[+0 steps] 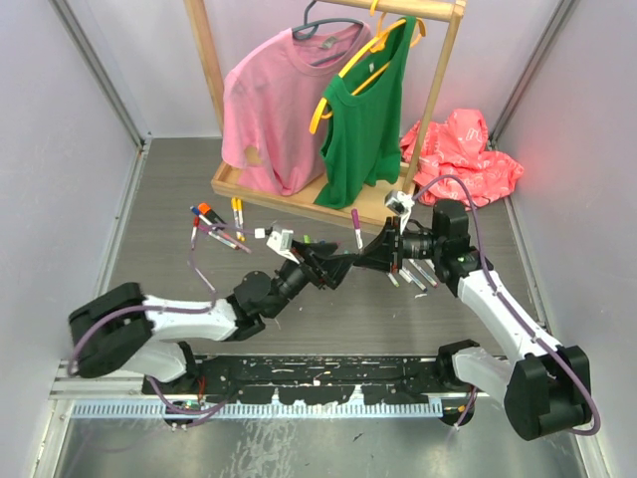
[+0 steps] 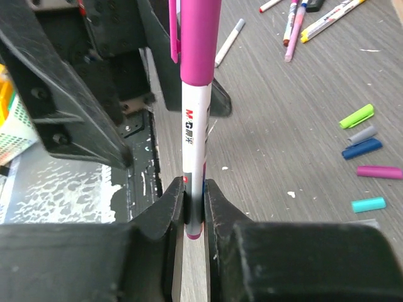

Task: Open the pen caps
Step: Pick up the pen from the center of the board.

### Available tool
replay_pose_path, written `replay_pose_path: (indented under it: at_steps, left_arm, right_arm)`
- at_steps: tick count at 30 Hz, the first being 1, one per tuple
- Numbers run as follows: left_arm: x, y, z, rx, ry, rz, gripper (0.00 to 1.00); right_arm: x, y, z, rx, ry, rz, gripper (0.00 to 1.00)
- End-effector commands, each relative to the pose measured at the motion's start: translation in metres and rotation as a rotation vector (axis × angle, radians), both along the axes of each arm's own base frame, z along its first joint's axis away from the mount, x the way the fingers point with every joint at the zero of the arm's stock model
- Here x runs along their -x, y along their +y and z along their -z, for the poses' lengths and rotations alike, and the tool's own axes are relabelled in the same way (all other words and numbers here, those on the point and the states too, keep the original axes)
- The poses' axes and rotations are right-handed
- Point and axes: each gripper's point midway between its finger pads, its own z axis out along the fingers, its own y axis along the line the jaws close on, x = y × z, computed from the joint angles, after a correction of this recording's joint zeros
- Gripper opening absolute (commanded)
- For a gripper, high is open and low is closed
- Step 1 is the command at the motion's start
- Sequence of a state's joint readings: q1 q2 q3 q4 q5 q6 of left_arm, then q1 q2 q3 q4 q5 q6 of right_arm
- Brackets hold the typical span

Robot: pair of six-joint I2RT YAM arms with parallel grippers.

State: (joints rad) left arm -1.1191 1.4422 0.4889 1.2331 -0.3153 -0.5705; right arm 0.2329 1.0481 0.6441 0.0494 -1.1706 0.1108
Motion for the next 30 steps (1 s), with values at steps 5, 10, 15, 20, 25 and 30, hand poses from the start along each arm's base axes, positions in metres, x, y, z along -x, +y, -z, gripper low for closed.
replay_pose_path:
  at_steps: [5,10,15,20,25,30]
  left_arm:
    - [-0.008,0.034,-0.03,-0.264,0.132,-0.119,0.85]
    - [-0.013,0.036,-0.038,-0.253,0.197,-0.112,0.94]
    - [-0.017,0.015,-0.049,-0.251,0.221,-0.05,0.94]
    - [-0.029,-0.013,-0.039,-0.275,0.29,0.031,0.83]
    - [-0.046,-0.023,-0.03,-0.277,0.353,0.025,0.72]
    - [-0.056,-0.028,-0.028,-0.268,0.377,0.025,0.62]
  right_arm:
    - [-0.023,-0.013,0.004,0.159,-0.166,0.076,0.01]
    - [-0.025,-0.016,0.008,0.191,-0.176,0.087,0.01]
    - [-0.025,-0.017,0.012,0.205,-0.174,0.08,0.01]
    - [-0.024,-0.017,0.016,0.214,-0.167,0.073,0.01]
    - [-0.024,-0.017,0.016,0.215,-0.166,0.069,0.01]
    - [-0.023,-0.017,0.018,0.219,-0.163,0.067,0.01]
